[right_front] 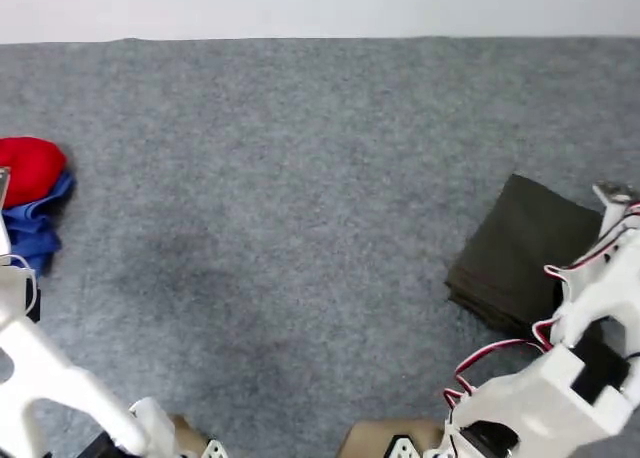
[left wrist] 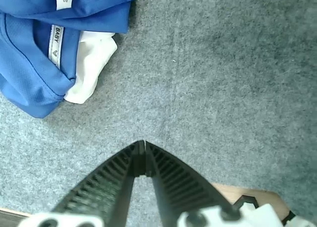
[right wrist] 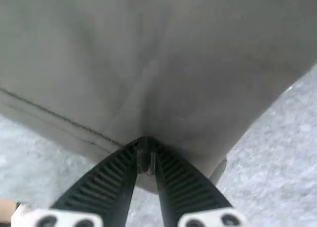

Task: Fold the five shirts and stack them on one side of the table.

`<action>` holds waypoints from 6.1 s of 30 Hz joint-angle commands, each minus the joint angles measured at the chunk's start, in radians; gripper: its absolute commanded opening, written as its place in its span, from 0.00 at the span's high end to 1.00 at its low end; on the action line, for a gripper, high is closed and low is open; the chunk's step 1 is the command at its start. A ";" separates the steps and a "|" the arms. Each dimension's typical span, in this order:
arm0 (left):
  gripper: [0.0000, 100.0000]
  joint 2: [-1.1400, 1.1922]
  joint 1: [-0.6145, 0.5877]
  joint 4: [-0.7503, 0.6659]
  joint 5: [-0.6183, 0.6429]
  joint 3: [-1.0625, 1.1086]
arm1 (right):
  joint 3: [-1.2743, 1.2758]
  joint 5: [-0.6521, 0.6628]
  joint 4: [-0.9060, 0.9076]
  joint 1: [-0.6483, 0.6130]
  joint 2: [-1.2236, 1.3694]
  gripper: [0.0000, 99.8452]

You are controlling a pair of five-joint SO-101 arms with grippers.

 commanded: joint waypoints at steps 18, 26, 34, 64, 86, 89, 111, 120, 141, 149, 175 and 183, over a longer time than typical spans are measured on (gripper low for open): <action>0.93 0.149 0.008 -0.086 0.091 -0.163 | -0.103 -0.281 0.166 -0.420 -0.453 0.99; 0.80 0.404 -0.052 -0.172 -0.094 -0.323 | -0.074 -0.384 0.231 -0.588 -0.452 0.98; 0.75 0.609 -0.074 -0.419 -0.206 -0.380 | -0.055 -0.379 0.272 -0.605 -0.452 0.98; 1.00 0.493 0.114 -0.374 -0.107 -0.372 | -0.055 -0.377 0.272 -0.605 -0.456 0.98; 1.00 -0.287 0.822 -0.123 0.348 -0.371 | -0.057 -0.376 0.272 -0.607 -0.461 0.98; 1.00 -0.293 0.792 -0.120 0.345 -0.328 | -0.058 -0.376 0.272 -0.607 -0.461 0.98; 0.99 -0.293 -0.091 -0.164 -0.063 0.189 | -0.061 -0.187 0.266 -0.759 -0.452 0.98; 0.85 -0.295 -0.192 -0.054 -0.068 0.186 | -0.063 -0.186 0.193 -0.921 -0.450 0.98; 0.78 -0.284 0.313 0.015 0.048 0.268 | -0.057 -0.184 0.165 -0.843 -0.450 0.98; 0.78 -0.285 0.127 -0.003 -0.250 0.432 | -0.057 -0.129 0.203 -0.776 -0.450 0.98; 0.93 -0.284 -0.199 -0.628 -0.649 0.877 | -0.057 -0.126 0.200 -0.779 -0.450 0.98; 0.99 -0.293 -0.189 -0.560 -0.575 0.704 | -0.060 -0.126 0.200 -0.780 -0.450 0.98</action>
